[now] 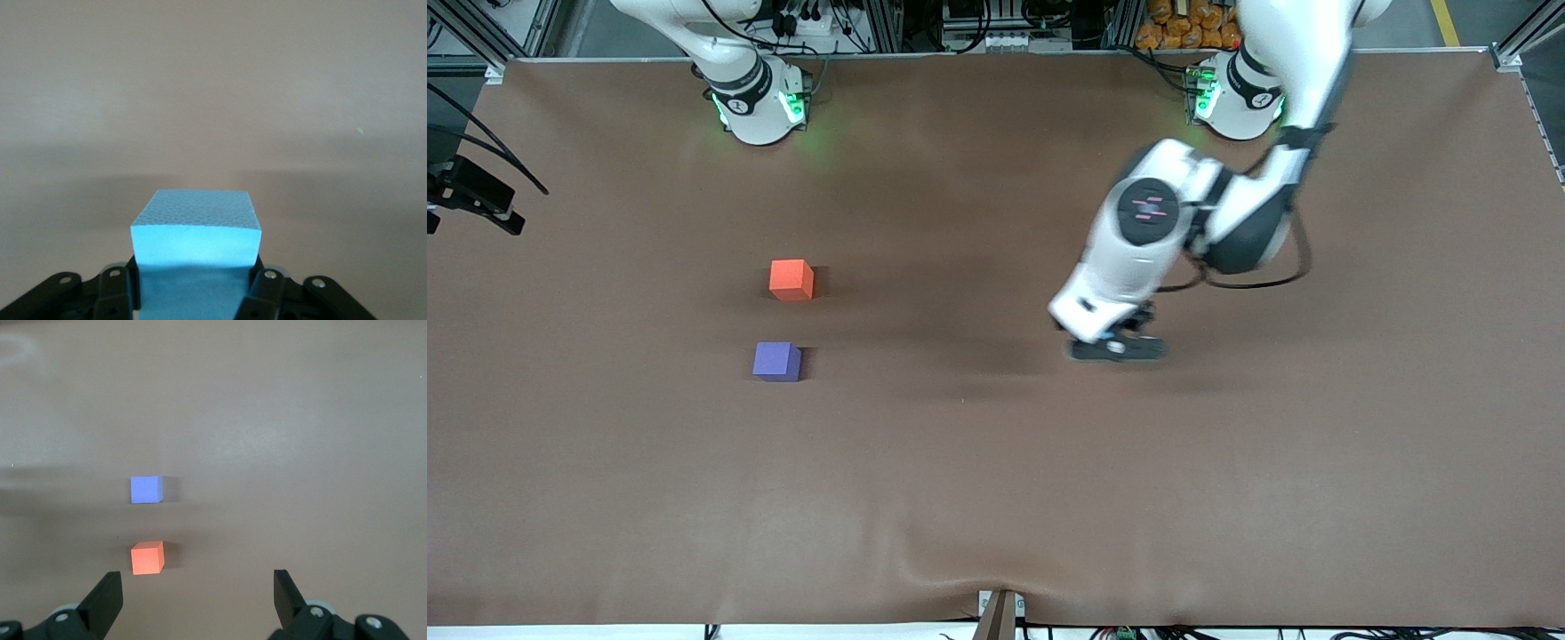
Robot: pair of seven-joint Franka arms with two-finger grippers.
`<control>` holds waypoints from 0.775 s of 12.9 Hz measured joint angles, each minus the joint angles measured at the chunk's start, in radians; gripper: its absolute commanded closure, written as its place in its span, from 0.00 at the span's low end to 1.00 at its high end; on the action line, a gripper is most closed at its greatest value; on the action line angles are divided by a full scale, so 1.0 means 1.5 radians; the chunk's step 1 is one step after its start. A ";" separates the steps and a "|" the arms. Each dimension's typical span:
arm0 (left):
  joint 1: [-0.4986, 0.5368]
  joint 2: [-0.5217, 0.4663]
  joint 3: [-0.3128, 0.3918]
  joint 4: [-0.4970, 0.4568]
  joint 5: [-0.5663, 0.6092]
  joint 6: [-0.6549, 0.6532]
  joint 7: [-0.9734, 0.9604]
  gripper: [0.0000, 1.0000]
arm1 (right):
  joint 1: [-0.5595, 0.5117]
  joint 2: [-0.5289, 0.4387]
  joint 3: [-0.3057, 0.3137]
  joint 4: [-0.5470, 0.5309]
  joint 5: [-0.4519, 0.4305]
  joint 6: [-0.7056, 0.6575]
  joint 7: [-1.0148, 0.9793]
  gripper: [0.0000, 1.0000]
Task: Place blue block between orange and purple blocks
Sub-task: 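Carry the blue block with the left gripper to the table middle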
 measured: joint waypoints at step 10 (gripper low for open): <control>-0.204 0.246 0.006 0.174 0.000 0.148 -0.163 0.01 | 0.000 0.000 0.000 0.000 0.000 0.000 0.000 0.00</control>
